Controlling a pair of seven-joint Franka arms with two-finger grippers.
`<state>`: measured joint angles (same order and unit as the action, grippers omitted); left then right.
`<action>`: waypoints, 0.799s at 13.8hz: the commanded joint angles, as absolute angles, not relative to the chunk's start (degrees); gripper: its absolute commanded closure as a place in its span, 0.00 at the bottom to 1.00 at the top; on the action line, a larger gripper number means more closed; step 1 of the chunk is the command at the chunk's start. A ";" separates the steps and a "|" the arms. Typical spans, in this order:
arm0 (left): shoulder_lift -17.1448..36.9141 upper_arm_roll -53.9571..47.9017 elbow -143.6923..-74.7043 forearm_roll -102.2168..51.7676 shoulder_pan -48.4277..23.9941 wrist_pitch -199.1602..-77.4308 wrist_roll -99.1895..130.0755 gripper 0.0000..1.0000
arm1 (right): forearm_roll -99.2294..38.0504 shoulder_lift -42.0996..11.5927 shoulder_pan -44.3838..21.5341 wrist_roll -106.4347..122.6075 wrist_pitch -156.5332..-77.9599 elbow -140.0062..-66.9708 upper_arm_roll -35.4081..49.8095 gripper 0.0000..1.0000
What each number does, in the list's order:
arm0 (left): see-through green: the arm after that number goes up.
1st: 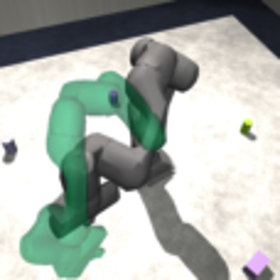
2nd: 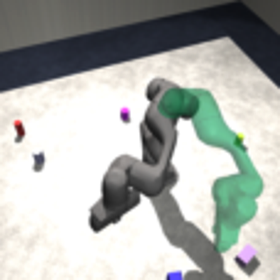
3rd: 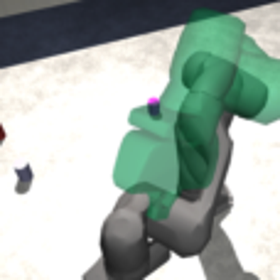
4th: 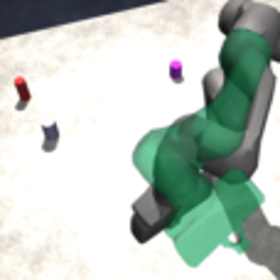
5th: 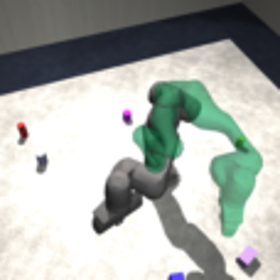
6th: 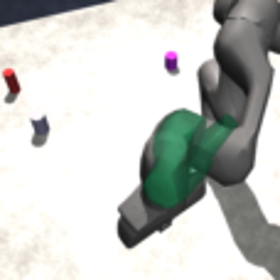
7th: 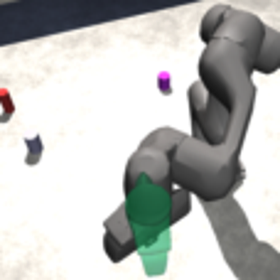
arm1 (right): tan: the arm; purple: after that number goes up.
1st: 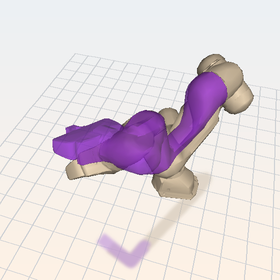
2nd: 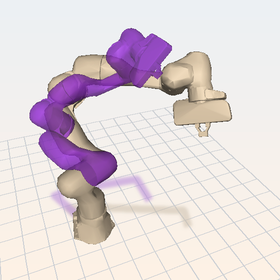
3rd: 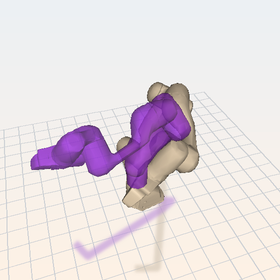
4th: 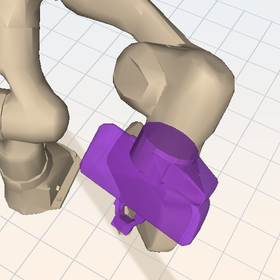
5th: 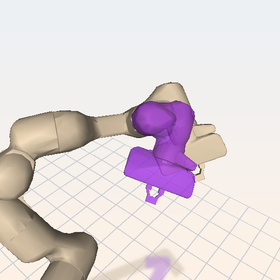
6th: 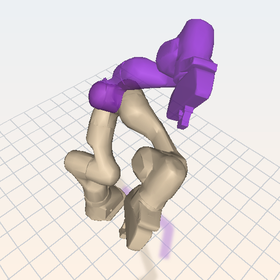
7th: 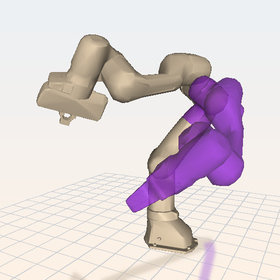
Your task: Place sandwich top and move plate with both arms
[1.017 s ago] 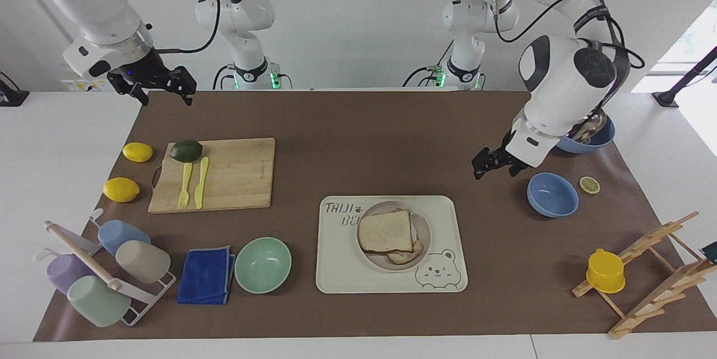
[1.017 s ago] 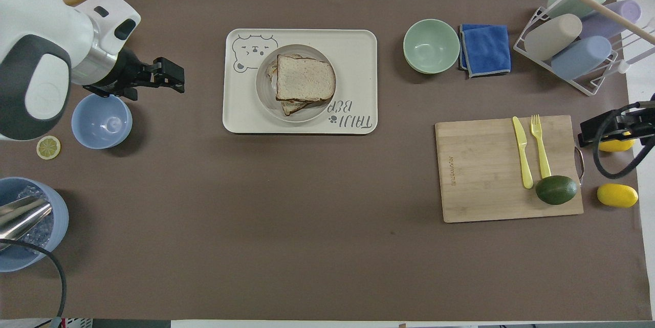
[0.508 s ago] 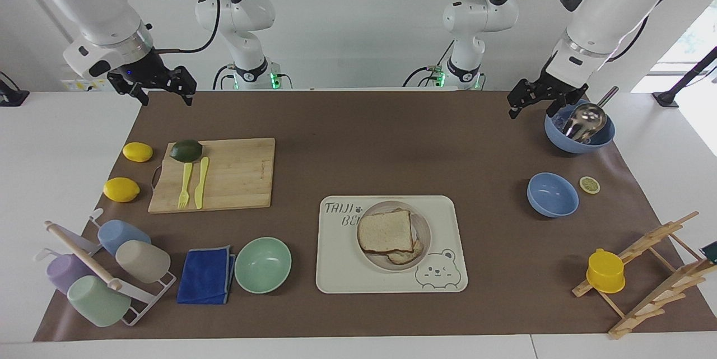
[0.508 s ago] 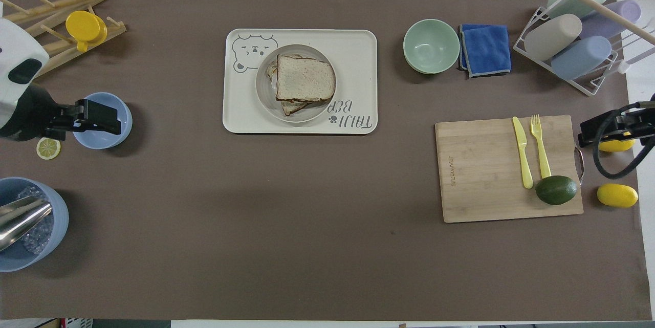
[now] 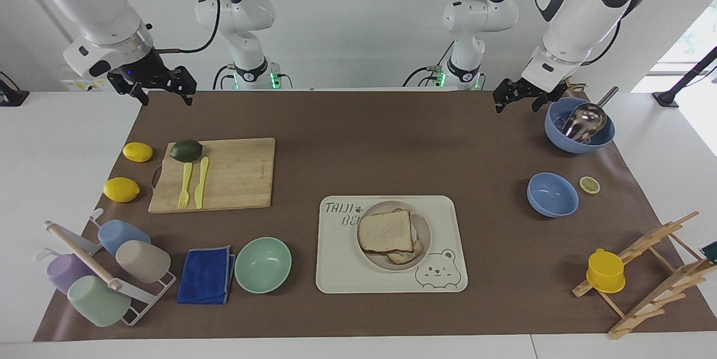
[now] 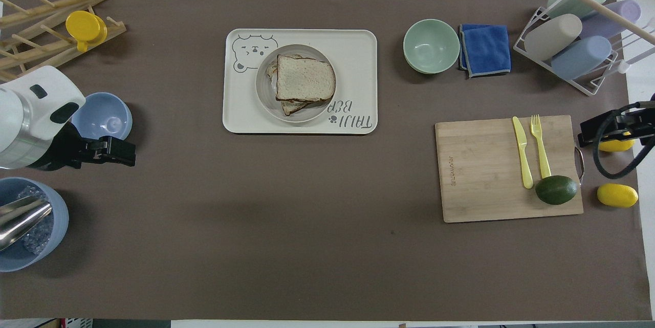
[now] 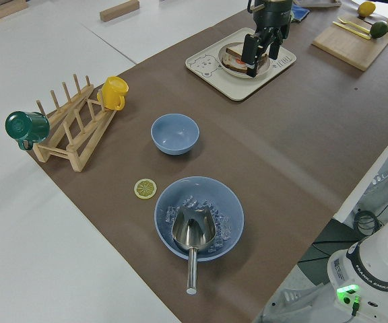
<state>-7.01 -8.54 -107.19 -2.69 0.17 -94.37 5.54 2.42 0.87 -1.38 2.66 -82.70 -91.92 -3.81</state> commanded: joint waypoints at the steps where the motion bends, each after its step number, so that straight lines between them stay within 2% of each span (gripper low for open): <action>1: -0.89 -5.99 -96.88 -0.88 -1.75 -92.47 5.01 0.00 | 0.79 1.14 -1.05 1.76 -81.91 -91.93 -3.87 0.00; 4: -1.31 -0.81 -97.99 -0.97 -7.19 -92.02 5.27 0.00 | 0.79 1.14 -1.05 1.76 -81.91 -91.93 -3.87 0.00; 11: -1.14 -6.14 -97.65 -1.49 -0.71 -90.26 5.01 0.00 | 0.79 1.14 -1.05 1.76 -81.91 -91.93 -3.87 0.00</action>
